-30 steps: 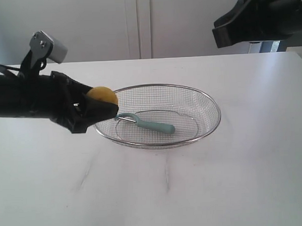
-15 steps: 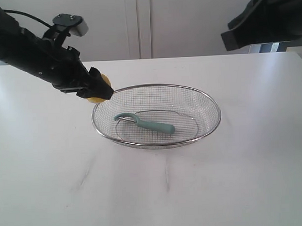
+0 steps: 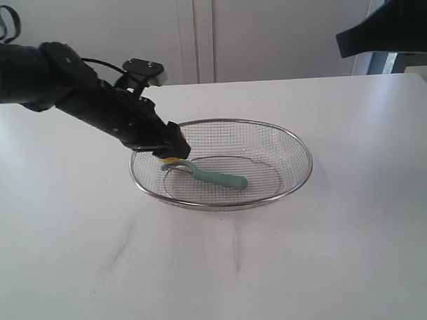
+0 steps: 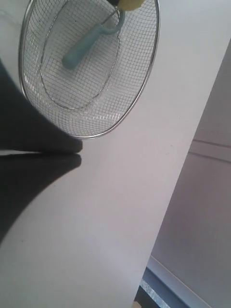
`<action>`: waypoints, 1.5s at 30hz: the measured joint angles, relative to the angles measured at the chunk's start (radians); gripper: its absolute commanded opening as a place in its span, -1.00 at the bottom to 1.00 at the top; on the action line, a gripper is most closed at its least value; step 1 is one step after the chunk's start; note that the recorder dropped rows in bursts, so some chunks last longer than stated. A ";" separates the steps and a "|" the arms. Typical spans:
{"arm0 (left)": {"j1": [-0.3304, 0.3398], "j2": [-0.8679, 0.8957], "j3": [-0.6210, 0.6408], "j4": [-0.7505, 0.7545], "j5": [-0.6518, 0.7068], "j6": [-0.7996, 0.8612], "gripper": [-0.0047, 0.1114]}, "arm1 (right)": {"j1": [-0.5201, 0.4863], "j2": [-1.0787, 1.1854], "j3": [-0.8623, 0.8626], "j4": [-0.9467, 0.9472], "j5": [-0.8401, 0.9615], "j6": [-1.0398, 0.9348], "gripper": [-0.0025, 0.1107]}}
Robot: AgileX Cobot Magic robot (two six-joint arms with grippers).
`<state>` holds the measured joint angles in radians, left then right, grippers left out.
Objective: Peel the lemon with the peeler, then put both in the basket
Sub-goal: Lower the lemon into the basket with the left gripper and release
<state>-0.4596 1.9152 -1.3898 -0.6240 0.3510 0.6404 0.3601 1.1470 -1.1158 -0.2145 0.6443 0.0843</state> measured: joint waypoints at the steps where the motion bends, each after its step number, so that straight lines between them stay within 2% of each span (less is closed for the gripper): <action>1: -0.013 0.006 0.000 0.000 -0.033 0.005 -0.92 | 0.000 0.000 0.002 -0.005 0.002 0.004 -0.96; 7: -0.105 0.041 -0.012 -0.008 -0.244 0.043 -0.92 | 0.000 0.000 0.002 -0.041 0.005 0.057 -0.96; 14: -0.168 0.109 -0.067 -0.008 -0.292 0.129 -0.92 | 0.000 0.000 0.002 -0.051 0.006 0.072 -0.96; 19: -0.178 0.148 -0.072 -0.008 -0.317 0.151 -0.92 | 0.000 0.000 0.002 -0.053 0.006 0.072 -0.96; 22: -0.178 0.167 -0.072 -0.008 -0.324 0.153 -0.77 | 0.000 0.000 0.002 -0.053 0.006 0.072 -0.96; 28: -0.178 0.169 -0.072 -0.008 -0.343 0.153 -0.23 | 0.000 0.000 0.002 -0.053 0.007 0.072 -0.96; 33: -0.178 0.179 -0.072 -0.008 -0.351 0.153 0.13 | 0.000 0.000 0.002 -0.053 0.007 0.072 -0.96; 39: -0.178 0.179 -0.072 -0.008 -0.351 0.151 0.31 | 0.000 0.000 0.002 -0.053 0.007 0.072 -0.96; 42: -0.178 0.179 -0.072 -0.008 -0.341 0.149 0.46 | 0.000 0.000 0.002 -0.053 0.007 0.072 -0.96; 45: -0.178 0.179 -0.072 -0.013 -0.333 0.147 0.47 | 0.000 0.000 0.002 -0.053 0.007 0.072 -0.96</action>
<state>-0.6377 2.0944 -1.4615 -0.6371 0.0175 0.7876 0.3601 1.1470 -1.1139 -0.2673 0.6513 0.1560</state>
